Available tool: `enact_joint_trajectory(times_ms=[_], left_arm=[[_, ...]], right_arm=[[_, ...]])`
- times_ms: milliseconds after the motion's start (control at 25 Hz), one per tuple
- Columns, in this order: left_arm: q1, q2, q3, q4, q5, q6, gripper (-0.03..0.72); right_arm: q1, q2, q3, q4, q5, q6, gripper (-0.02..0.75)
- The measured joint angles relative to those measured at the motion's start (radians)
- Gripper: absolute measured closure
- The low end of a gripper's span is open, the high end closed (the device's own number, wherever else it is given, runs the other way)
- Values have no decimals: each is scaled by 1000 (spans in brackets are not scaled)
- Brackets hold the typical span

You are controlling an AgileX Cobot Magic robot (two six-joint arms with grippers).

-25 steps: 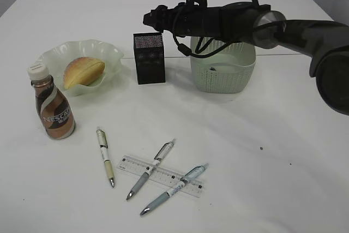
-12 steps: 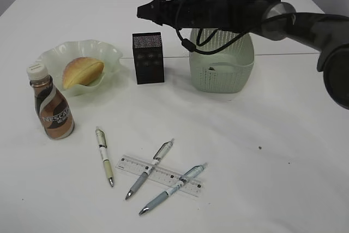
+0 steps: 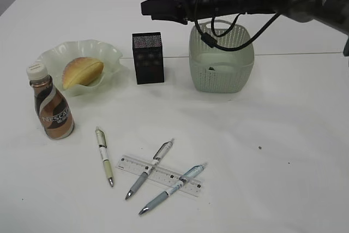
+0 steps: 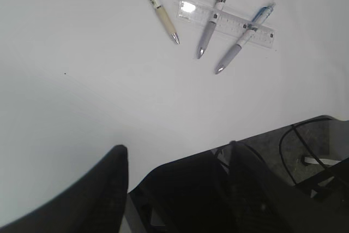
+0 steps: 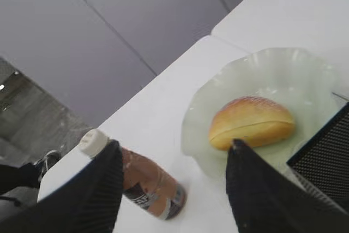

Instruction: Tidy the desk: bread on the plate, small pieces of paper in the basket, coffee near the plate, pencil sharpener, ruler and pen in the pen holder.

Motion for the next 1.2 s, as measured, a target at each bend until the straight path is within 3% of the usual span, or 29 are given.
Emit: enact_joint_trajectory(times_ms=[120,400,720,920,1200], left_arm=[[0,0,0,-11,0,0,255],[0,0,0,-38,0,0,255],[0,0,0,-45,0,0,255],[0,0,0,-45,0,-2,255],[0,0,0,-45,0,-2,255]], right_arm=[[-5,-6,-55,-91,29,67,298],[-5,-21,-230,-547,59,504,299],[-5,-65,-250,-906,80,854,299],[-5,-157,-196,-1005,82,914,299],[-3,-370,93,-1021,82,908,299]])
